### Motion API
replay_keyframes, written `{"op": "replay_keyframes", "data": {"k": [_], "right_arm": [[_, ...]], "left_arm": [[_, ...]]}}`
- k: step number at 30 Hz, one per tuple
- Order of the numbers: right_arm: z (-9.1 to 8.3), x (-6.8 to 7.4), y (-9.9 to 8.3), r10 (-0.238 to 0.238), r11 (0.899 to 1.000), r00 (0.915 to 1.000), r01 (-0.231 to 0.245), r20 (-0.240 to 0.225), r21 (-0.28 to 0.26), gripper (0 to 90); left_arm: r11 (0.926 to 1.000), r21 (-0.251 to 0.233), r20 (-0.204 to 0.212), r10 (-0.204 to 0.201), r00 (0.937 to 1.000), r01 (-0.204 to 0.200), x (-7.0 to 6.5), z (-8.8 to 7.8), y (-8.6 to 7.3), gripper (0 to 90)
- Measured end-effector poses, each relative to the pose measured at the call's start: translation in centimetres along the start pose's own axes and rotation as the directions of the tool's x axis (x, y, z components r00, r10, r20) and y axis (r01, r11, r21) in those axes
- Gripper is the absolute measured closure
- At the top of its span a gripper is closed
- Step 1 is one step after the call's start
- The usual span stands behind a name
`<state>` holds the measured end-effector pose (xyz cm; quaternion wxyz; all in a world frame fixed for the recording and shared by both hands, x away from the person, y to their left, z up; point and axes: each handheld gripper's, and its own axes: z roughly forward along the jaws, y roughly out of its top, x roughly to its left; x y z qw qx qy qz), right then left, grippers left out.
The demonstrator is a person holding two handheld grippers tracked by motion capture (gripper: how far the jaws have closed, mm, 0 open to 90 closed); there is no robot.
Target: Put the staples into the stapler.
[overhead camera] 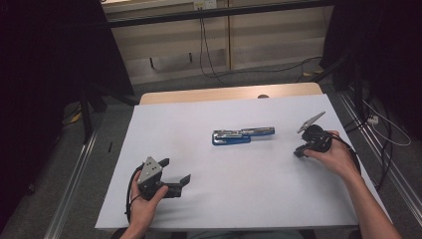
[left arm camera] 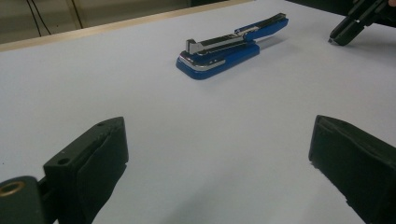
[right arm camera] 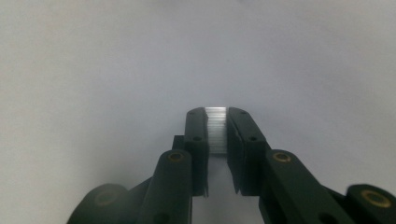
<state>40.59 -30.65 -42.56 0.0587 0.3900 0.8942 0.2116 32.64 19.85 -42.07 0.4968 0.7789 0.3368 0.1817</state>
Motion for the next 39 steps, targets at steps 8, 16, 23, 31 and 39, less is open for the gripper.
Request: {"op": "replay_keyframes", "data": {"k": [8,16,23,31,39], "right_arm": [[-0.04,-0.21,-0.01,0.013,1.0,0.9998,-0.013,-0.013,-0.002,79.3],[-0.11,-0.18,-0.1,0.023,1.0,0.9997,-0.023,-0.011,-0.007,79.3],[-0.19,-0.31,-0.14,0.028,0.999,0.9996,-0.028,-0.011,-0.021,79.3],[-0.73,-0.19,-0.03,0.039,0.997,0.9992,-0.039,-0.009,-0.07,79.3],[-0.99,-0.15,0.14,0.054,0.99,0.9985,-0.055,-0.011,-0.127,79.3]], "left_arm": [[1.0,-0.001,-0.002,0.0,1.0,0.0,0.11,-0.08,-0.04,4.8],[1.0,-0.001,-0.005,0.001,1.0,-0.001,0.12,-0.19,-0.02,4.9],[1.0,0.0,0.006,-0.002,1.0,0.002,0.13,-0.13,-0.02,5.0],[1.0,-0.007,-0.007,-0.005,1.0,0.005,0.31,-0.21,0.0,5.0],[1.0,-0.005,-0.008,-0.007,0.9999,0.007,0.34,-0.17,-0.02,5.0]]}}
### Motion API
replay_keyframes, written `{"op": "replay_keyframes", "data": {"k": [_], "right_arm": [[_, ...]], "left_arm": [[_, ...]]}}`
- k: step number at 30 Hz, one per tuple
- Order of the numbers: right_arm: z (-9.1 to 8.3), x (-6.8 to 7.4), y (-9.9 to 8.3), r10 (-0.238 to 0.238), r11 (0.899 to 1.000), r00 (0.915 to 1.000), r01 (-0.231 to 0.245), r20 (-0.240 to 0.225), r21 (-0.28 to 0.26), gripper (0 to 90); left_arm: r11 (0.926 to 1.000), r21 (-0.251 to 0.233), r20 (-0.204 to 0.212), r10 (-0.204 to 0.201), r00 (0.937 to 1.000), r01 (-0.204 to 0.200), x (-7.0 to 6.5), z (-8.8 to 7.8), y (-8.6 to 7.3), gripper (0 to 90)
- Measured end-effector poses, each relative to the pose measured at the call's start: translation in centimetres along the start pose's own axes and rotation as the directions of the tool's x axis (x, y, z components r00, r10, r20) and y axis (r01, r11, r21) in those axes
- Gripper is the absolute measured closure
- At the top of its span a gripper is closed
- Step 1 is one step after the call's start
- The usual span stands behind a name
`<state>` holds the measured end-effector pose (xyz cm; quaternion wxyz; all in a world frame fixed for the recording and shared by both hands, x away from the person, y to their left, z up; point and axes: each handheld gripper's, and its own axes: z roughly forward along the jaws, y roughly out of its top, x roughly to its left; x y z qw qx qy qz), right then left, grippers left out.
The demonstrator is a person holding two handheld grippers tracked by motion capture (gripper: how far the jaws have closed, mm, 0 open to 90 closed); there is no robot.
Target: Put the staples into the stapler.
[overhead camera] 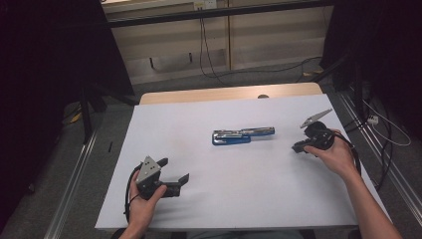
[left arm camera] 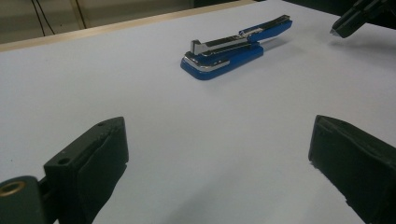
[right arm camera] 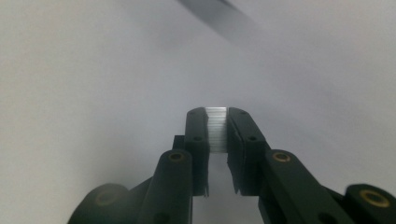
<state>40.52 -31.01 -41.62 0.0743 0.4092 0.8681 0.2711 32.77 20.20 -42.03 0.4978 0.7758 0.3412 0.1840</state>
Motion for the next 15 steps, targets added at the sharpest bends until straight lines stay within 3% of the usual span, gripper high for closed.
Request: {"op": "replay_keyframes", "data": {"k": [6,11,15], "right_arm": [[-0.3,0.0,0.2,0.022,0.998,0.9997,-0.023,-0.013,-0.063,79.3],[-0.7,-0.1,0.2,0.058,0.989,0.9977,-0.062,-0.034,-0.131,79.3],[-1.4,0.3,0.6,0.049,0.984,0.9974,-0.057,-0.052,-0.17,79.3]], "left_arm": [[1.0,-0.001,-0.004,-0.001,1.0,0.001,0.0,0.0,0.0,5.0],[1.0,0.001,-0.004,0.001,1.0,-0.001,0.1,-0.1,0.0,5.0],[1.0,-0.001,-0.01,-0.006,0.9999,0.006,0.2,-0.2,-0.1,5.0]]}}
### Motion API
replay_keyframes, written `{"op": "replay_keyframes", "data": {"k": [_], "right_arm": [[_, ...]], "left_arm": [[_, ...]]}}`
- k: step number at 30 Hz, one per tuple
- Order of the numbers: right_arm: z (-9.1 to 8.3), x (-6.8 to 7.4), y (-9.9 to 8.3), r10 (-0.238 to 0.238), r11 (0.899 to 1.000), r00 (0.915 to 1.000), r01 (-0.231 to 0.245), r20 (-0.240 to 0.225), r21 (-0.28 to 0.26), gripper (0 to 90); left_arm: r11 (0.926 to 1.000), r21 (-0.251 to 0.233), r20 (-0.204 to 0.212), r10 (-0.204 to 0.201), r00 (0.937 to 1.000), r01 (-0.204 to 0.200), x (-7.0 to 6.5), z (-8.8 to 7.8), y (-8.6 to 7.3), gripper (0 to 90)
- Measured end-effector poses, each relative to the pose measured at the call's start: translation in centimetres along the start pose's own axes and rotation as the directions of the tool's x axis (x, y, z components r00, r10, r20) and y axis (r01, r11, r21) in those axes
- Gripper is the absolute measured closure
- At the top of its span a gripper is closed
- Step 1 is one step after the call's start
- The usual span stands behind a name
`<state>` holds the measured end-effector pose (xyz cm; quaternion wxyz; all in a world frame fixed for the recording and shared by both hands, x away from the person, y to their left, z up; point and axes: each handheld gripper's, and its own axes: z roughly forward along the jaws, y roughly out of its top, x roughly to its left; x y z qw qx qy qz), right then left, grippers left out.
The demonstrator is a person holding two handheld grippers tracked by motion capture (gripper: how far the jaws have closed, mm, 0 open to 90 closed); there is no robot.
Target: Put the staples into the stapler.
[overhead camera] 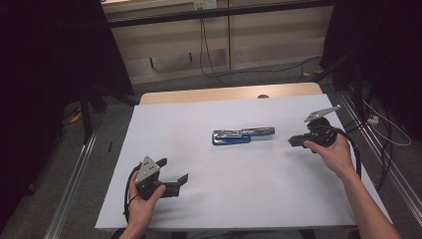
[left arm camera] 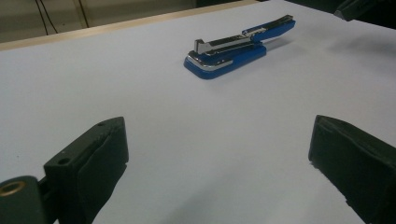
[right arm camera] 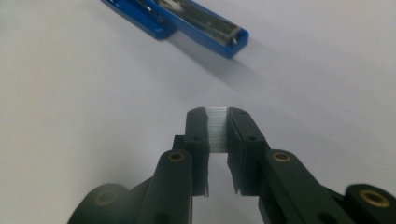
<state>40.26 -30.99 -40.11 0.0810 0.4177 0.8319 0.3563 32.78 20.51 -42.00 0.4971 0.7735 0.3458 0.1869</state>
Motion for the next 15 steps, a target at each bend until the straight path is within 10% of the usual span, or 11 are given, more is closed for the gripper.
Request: {"op": "replay_keyframes", "data": {"k": [15], "right_arm": [[-0.1,0.8,1.2,-0.028,0.995,0.9991,0.024,-0.033,-0.095,79.3]], "left_arm": [[1.0,0.003,-0.001,0.003,1.0,-0.003,0.0,0.1,0.0,5.0]]}}
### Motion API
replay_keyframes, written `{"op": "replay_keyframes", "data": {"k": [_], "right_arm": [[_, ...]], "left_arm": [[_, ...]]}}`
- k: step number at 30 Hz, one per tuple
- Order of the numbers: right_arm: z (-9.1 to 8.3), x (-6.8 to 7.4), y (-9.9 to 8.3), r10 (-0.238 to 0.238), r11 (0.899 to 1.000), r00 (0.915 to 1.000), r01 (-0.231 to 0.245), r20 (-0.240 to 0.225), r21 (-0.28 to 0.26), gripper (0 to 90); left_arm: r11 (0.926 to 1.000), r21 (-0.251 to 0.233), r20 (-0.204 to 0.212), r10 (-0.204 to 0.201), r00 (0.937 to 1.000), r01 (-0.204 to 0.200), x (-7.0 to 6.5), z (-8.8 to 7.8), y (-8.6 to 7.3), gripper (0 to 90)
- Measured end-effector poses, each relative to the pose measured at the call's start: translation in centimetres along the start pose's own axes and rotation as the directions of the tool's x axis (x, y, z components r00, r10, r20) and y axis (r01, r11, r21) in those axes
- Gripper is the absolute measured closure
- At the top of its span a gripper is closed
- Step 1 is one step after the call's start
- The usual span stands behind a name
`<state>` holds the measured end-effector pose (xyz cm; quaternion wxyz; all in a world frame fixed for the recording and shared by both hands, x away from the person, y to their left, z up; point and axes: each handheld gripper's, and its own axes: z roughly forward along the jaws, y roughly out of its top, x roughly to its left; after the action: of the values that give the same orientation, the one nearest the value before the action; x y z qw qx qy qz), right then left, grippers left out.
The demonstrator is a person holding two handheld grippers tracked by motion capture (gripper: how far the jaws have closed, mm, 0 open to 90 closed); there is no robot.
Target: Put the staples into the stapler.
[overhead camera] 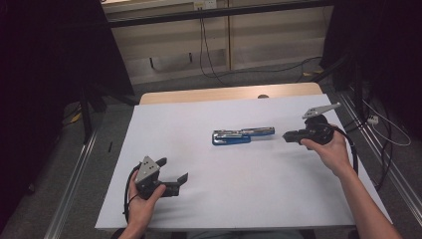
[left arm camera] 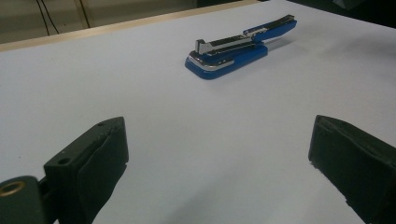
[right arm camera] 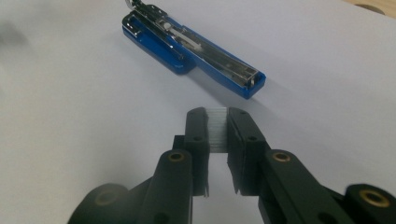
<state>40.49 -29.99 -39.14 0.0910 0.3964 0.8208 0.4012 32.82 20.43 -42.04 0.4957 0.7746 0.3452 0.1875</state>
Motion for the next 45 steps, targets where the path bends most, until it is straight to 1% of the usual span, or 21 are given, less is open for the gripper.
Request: {"op": "replay_keyframes", "data": {"k": [3,6,9,11,12,14,16,17,20,23,25,26,28,31,38,40,45], "right_arm": [[0.2,0.2,0.3,-0.015,1.0,0.9999,0.015,-0.003,-0.001,79.3],[0.7,0.5,0.5,-0.051,0.999,0.9986,0.051,-0.01,0.003,79.3],[1.1,0.8,0.9,-0.073,0.997,0.9973,0.073,-0.006,0.01,79.3],[1.2,0.9,1.3,-0.09,0.996,0.9959,0.09,0.003,0.003,79.3],[1.3,1.0,1.4,-0.091,0.996,0.9959,0.091,0.0,-0.003,79.3],[1.4,1.1,1.8,-0.094,0.996,0.9956,0.094,0.009,-0.01,79.3],[1.6,1.2,2.1,-0.087,0.996,0.9962,0.088,0.004,-0.016,79.3],[1.7,1.2,2.3,-0.09,0.996,0.996,0.09,0.004,-0.013,79.3],[2.1,1.4,2.6,-0.091,0.996,0.9959,0.091,-0.005,-0.019,79.3],[2.4,1.7,2.9,-0.103,0.994,0.9946,0.103,-0.011,-0.023,79.3],[2.5,2.0,3.2,-0.112,0.993,0.9936,0.112,-0.014,-0.035,79.3],[2.5,2.2,3.4,-0.126,0.991,0.9919,0.125,-0.016,-0.042,79.3],[2.7,2.4,3.7,-0.14,0.989,0.9897,0.139,-0.029,-0.047,79.3],[3.0,2.5,4.1,-0.141,0.989,0.9895,0.14,-0.03,-0.045,79.3],[3.8,2.6,4.9,-0.146,0.989,0.9886,0.144,-0.039,-0.041,79.3],[4.0,2.8,5.2,-0.148,0.988,0.9877,0.146,-0.049,-0.045,79.3],[4.7,3.5,5.8,-0.169,0.985,0.9837,0.168,-0.061,-0.03,79.3]], "left_arm": [[1.0,-0.004,-0.001,0.006,1.0,-0.006,-0.1,0.0,0.1,5.0],[1.0,-0.005,-0.001,0.008,1.0,-0.008,-0.1,0.0,0.1,5.0],[1.0,-0.006,-0.001,0.005,1.0,-0.005,0.0,0.0,0.1,5.0],[1.0,-0.005,-0.002,0.004,1.0,-0.004,0.0,0.0,0.1,5.0],[1.0,-0.006,-0.003,0.004,1.0,-0.004,0.0,0.0,0.1,5.0],[0.9999,-0.007,-0.002,0.007,1.0,-0.007,-0.1,0.0,0.1,5.0],[0.9999,-0.013,-0.003,0.009,1.0,-0.009,-0.2,0.0,0.1,5.1],[0.9997,-0.016,-0.006,0.016,0.9999,-0.016,-0.3,0.0,0.1,5.3],[0.9996,-0.024,-0.01,0.017,0.9998,-0.017,-0.4,0.0,0.2,5.2],[0.9997,-0.024,-0.009,0.005,0.9999,-0.005,-0.3,0.0,0.1,5.2],[0.9997,-0.024,-0.011,0.009,0.9999,-0.009,-0.2,0.0,0.1,5.2],[0.9997,-0.022,-0.015,0.008,0.9999,-0.009,-0.2,-0.1,0.1,5.2],[0.9997,-0.022,-0.018,0.009,0.9998,-0.009,-0.2,-0.1,0.1,5.1],[0.9997,-0.024,-0.018,0.001,0.9998,-0.002,-0.1,-0.1,0.1,4.9],[0.9998,-0.021,-0.014,-0.001,0.9999,0.001,0.0,-0.1,0.1,4.9],[0.9998,-0.021,-0.009,-0.004,1.0,0.004,-0.1,-0.1,0.1,4.9],[0.9998,-0.021,-0.005,-0.002,1.0,0.002,-0.1,-0.1,0.1,5.0]]}}
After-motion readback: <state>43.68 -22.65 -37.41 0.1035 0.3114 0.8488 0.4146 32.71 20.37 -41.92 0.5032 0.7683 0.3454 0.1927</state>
